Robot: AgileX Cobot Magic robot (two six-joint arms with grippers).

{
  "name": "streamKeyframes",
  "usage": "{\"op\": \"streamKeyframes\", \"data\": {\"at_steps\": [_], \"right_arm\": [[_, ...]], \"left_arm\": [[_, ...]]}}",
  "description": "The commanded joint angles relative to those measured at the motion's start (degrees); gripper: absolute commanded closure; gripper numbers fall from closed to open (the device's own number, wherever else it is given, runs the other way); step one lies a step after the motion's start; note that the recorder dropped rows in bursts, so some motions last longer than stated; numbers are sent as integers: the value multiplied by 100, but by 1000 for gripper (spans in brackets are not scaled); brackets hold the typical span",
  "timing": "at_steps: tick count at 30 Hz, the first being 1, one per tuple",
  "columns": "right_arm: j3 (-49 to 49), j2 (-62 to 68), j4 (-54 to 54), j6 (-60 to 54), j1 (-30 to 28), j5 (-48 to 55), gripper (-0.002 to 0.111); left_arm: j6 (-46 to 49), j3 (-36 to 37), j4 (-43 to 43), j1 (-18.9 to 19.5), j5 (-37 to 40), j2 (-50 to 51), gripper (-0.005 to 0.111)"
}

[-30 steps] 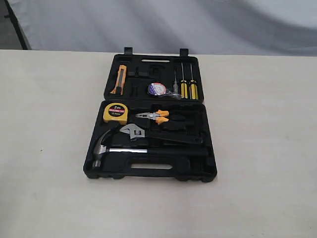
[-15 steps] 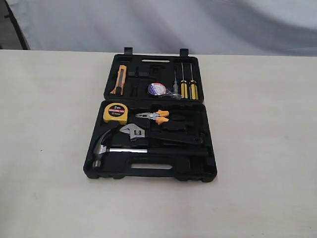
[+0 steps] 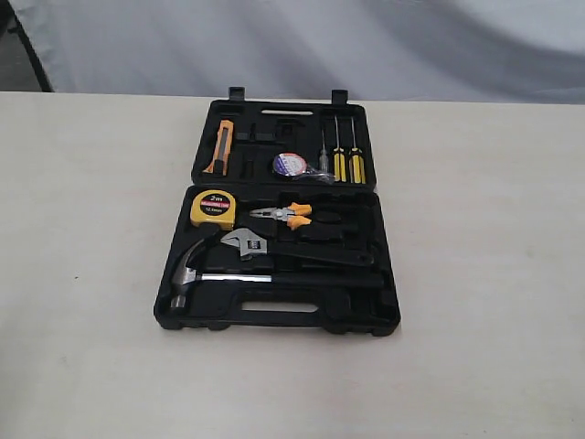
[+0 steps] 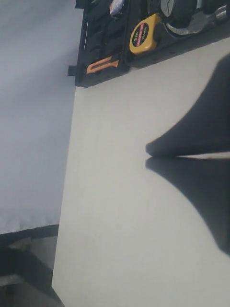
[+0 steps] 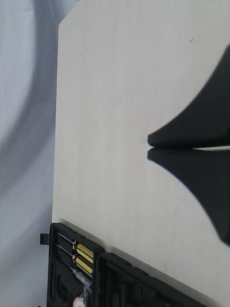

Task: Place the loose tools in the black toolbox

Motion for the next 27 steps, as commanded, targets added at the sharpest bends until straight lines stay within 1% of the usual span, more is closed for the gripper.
{"op": "streamKeyframes", "data": {"at_steps": [1, 27], "right_arm": [[9, -35, -41, -56, -34, 2, 109], [9, -35, -41, 78, -34, -12, 109]], "left_arm": [[-59, 53, -78, 19, -97, -46, 105], [-59, 53, -78, 19, -97, -46, 105]]}}
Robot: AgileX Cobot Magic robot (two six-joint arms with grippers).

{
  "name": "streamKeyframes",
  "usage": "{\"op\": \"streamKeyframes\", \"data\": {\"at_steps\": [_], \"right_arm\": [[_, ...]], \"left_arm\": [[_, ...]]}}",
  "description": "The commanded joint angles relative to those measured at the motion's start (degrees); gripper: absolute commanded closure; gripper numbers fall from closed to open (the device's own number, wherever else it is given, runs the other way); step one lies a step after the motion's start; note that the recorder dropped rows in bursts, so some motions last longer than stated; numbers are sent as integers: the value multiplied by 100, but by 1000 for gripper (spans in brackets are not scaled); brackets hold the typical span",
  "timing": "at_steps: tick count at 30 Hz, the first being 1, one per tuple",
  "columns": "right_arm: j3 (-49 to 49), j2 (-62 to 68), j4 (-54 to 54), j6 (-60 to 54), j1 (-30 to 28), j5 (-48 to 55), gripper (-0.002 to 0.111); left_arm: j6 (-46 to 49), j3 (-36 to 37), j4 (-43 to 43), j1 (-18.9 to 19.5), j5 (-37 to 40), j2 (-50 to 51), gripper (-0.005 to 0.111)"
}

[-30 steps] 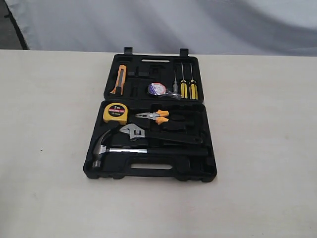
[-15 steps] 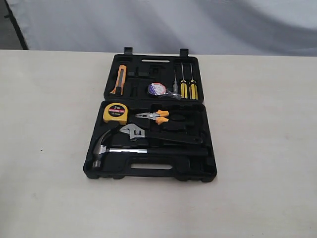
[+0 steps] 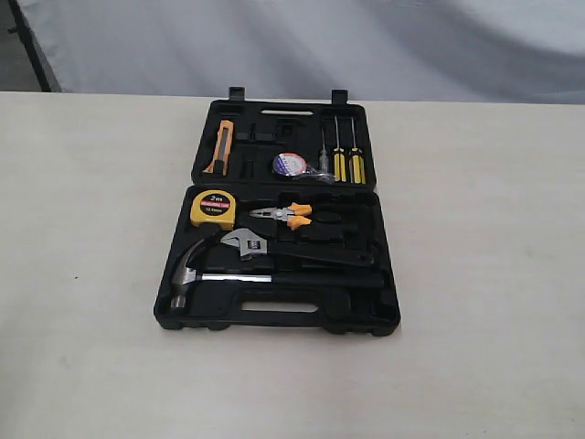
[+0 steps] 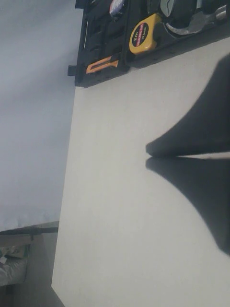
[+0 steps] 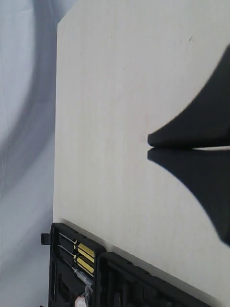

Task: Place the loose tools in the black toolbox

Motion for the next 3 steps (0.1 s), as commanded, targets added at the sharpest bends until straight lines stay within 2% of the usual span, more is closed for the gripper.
{"op": "streamKeyframes", "data": {"at_steps": [1, 3], "right_arm": [[9, -35, -41, 25, -34, -12, 109], [9, -35, -41, 25, -34, -12, 109]], "left_arm": [[-59, 53, -78, 19, -97, -46, 105], [-59, 53, -78, 19, -97, -46, 105]]}}
